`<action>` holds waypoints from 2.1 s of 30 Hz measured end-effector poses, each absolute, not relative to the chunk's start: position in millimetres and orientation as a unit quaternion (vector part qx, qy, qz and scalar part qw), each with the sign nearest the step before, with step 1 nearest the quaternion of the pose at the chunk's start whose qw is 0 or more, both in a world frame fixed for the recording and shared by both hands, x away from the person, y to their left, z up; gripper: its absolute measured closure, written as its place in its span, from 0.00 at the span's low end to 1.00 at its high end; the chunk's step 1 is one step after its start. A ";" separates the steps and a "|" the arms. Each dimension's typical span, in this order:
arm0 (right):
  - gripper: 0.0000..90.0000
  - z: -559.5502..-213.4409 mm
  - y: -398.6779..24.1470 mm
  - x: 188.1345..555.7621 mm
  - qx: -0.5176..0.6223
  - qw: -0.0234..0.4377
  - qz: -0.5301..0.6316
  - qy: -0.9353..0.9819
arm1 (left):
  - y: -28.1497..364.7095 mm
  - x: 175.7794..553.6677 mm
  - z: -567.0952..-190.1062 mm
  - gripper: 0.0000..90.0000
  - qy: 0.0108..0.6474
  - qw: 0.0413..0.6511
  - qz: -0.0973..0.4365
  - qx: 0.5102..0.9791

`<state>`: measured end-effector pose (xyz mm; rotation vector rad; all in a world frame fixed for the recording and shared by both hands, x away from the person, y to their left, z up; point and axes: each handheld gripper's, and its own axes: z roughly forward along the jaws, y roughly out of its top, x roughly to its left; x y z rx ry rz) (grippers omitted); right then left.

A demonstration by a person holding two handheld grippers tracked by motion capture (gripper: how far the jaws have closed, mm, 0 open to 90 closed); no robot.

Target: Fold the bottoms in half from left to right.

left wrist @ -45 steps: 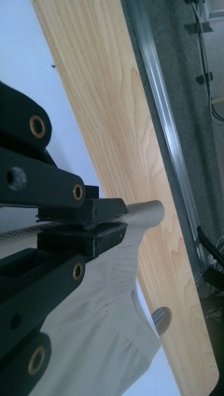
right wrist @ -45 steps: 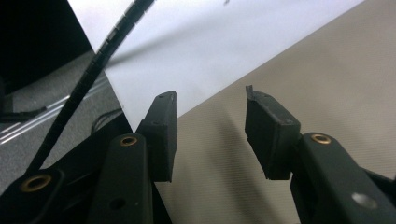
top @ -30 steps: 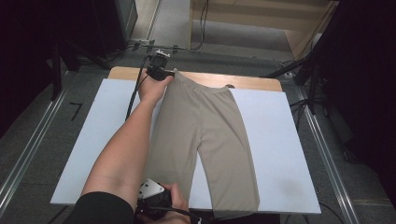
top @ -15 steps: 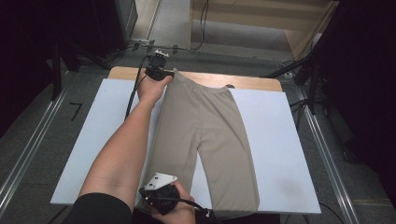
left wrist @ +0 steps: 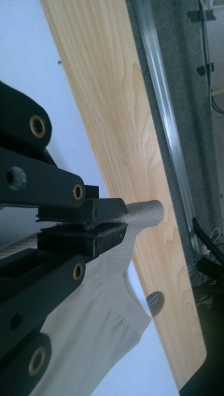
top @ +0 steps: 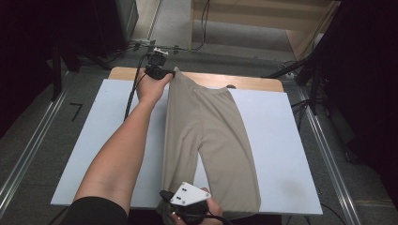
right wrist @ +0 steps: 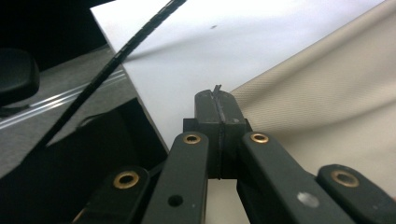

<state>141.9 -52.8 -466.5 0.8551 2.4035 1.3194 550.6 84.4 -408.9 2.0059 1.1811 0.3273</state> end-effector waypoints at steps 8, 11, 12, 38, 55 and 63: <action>0.98 -464.7 -112.2 128.5 0.337 0.155 0.456 0.809 | 61.5 538.2 -413.0 0.97 0.451 0.401 0.121 0.788; 0.98 -466.8 -131.6 123.4 0.357 0.162 0.456 0.799 | 55.7 537.1 -413.5 0.97 0.452 0.405 0.116 0.786; 0.98 -467.5 -138.7 121.6 0.363 0.162 0.456 0.796 | 52.7 536.7 -413.9 0.97 0.452 0.407 0.115 0.785; 0.98 -499.1 -258.7 89.1 0.500 0.231 0.385 0.740 | -50.2 545.0 -440.7 0.97 0.416 0.412 0.079 0.807; 0.49 -496.8 -220.4 101.5 0.484 0.245 0.384 0.747 | 0.2 546.0 -469.8 0.36 0.449 0.407 0.066 0.793; 0.47 -515.2 -159.3 134.7 0.443 0.206 0.356 0.797 | 3.8 535.1 -502.1 0.47 0.451 0.381 0.039 0.806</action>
